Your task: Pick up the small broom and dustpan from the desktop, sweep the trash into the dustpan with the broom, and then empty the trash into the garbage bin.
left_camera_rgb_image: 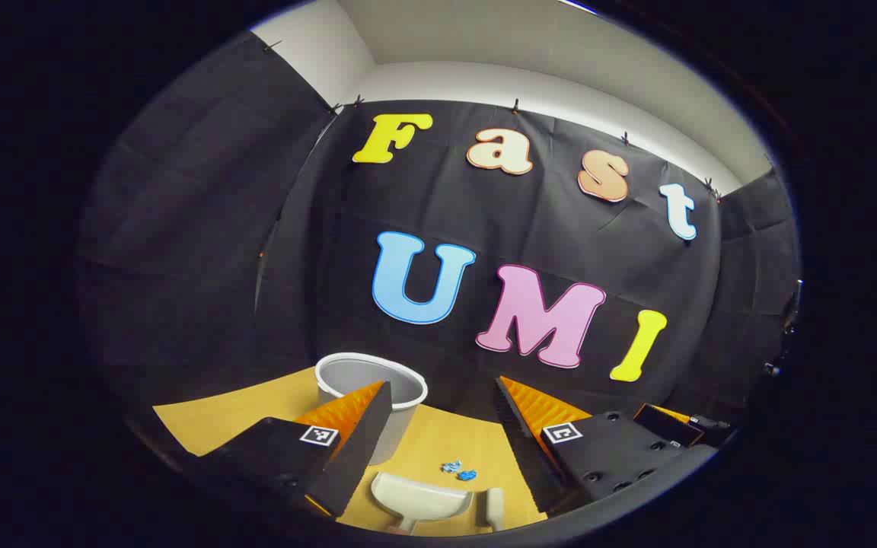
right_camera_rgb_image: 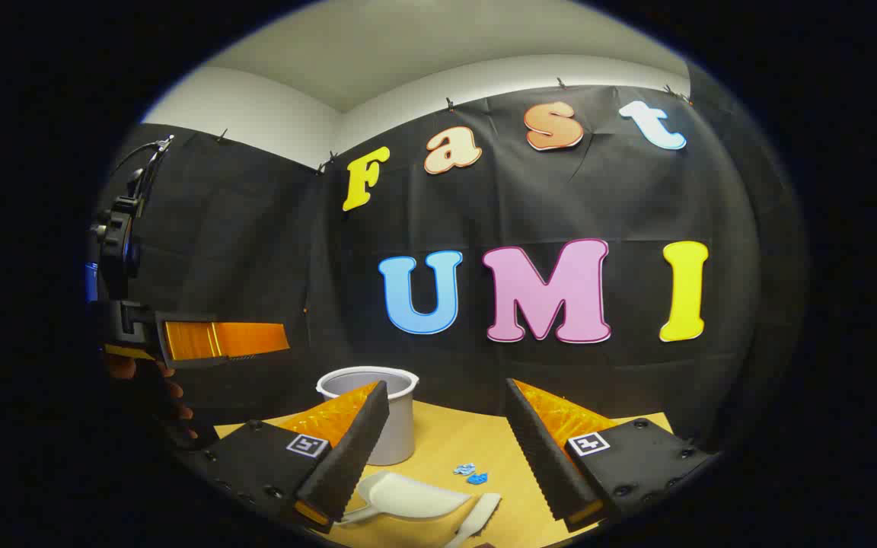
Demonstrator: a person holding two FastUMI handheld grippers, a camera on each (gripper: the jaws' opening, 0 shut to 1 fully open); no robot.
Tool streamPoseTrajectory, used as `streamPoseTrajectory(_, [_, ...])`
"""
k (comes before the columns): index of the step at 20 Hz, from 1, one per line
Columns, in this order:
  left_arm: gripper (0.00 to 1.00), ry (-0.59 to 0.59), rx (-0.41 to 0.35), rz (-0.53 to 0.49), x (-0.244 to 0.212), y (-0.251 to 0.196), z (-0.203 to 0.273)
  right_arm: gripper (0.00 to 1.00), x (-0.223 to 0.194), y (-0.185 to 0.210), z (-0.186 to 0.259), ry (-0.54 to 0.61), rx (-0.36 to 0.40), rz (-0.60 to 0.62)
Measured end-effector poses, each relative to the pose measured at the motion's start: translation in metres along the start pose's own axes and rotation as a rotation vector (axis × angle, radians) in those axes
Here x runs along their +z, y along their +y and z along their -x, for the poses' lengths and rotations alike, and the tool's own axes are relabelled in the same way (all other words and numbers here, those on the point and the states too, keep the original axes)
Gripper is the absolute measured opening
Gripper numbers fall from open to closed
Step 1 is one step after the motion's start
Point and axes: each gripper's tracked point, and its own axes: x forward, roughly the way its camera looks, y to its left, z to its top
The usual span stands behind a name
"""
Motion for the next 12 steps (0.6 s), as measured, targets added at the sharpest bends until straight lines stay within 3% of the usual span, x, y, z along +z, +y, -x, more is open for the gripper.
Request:
streamPoseTrajectory(1, [0.8, -0.001, 0.001, -0.012, 0.0, 0.0, 0.003, 0.89, 0.001, -0.002, -0.001, -0.004, -0.004, -0.006])
streamPoseTrajectory(2, [0.8, -0.004, -0.005, -0.02, 0.0, -0.002, 0.002, 0.98, 0.001, -0.001, -0.001, -0.003, -0.011, -0.006])
streamPoseTrajectory(12, [0.8, -0.008, -0.122, -0.039, 0.01, 0.032, -0.014, 0.98, 0.013, 0.024, -0.003, -0.066, -0.188, 0.031])
